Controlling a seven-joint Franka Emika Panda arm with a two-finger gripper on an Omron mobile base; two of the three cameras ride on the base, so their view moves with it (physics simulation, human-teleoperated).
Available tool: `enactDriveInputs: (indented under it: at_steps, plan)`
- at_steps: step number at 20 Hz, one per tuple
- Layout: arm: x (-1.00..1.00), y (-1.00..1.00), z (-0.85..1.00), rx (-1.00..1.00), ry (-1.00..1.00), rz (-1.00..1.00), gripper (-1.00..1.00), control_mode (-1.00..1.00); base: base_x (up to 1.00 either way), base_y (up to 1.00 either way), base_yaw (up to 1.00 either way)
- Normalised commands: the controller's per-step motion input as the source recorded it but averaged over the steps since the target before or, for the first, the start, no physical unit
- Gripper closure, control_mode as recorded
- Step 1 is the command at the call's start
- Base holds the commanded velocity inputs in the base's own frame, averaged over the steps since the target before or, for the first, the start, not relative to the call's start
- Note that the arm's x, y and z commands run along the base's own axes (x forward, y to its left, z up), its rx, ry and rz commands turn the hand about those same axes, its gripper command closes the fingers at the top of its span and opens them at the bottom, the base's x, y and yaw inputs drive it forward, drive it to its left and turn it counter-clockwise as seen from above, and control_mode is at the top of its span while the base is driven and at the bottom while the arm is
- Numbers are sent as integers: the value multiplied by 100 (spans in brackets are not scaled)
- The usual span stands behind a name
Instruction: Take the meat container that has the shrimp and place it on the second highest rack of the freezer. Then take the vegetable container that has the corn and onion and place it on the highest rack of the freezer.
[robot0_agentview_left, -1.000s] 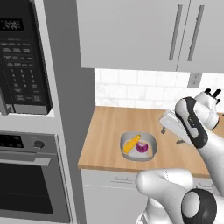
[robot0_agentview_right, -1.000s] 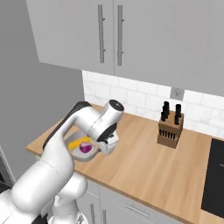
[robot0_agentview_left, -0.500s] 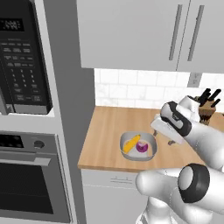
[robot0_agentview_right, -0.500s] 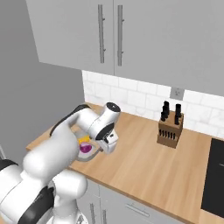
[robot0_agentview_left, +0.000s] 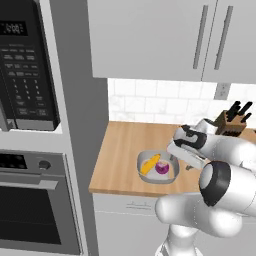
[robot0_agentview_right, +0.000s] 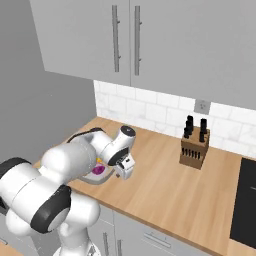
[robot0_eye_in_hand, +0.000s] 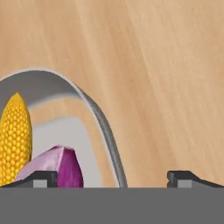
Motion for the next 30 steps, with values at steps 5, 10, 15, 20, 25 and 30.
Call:
enactDriveInputs:
  at_steps: [5,10,15,20,25,30]
  plan:
    - [12,0,-47,0,0,0,-100,-100,0,0,0]
    - [7,3,-27,0,0,0,-100,-100,0,0,0]
    - [2,11,-17,0,0,0,-100,-100,0,0,0]
    - [0,27,-27,0,0,0,100,-100,0,0,0]
    - [0,21,-19,0,1,0,100,-100,0,0,0]
    - [0,27,-17,0,0,0,100,-100,0,0,0]
